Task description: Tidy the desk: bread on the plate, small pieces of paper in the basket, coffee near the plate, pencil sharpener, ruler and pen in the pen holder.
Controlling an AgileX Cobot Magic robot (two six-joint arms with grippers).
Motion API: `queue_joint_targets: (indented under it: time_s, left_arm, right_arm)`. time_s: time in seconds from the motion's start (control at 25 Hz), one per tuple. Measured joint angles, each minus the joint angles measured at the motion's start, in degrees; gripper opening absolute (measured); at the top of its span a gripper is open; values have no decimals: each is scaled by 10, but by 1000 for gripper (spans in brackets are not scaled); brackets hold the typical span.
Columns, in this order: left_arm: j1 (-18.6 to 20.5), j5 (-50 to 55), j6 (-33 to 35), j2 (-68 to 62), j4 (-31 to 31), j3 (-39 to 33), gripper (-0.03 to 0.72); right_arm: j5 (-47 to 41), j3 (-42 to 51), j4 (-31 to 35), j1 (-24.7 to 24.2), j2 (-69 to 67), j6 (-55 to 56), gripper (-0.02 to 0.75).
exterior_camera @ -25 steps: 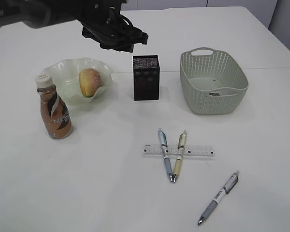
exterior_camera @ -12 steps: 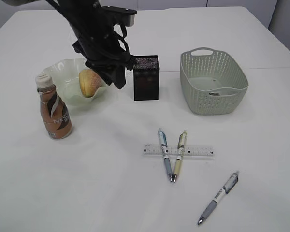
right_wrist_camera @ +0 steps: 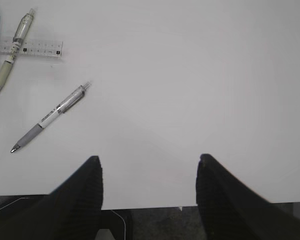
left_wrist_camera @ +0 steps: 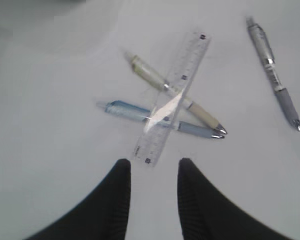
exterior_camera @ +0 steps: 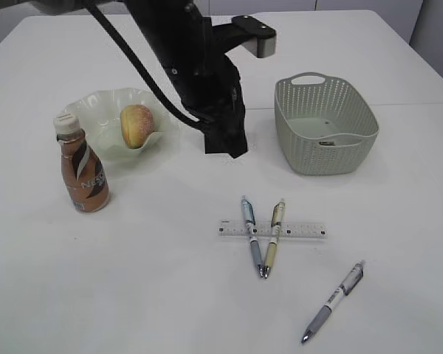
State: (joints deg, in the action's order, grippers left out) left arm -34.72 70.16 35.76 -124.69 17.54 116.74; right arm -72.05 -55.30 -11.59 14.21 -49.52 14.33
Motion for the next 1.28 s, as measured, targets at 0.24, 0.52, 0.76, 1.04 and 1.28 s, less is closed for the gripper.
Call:
queue_joint_targets:
  time_s: [0.24,0.52,0.76,1.04,1.28]
  left_arm:
    - [-21,1,38,0,-10,0,237]
    - [-22,1,43,-1,-11,0,248]
    - [-27,1,45,-58,-25,2,359]
    - [-59,-14,66,-97,-62,2,403]
    - [-73,-60,67,-121,-78,2,405]
  right_arm:
    - [0,0,0,0,0,0,467]
    - [0,0,0,0,0,0,467]
    - [0,0,0,0,0,0,467]
    - [2,0,0,0,0,0,467]
    - [3,0,0,0,0,0,467]
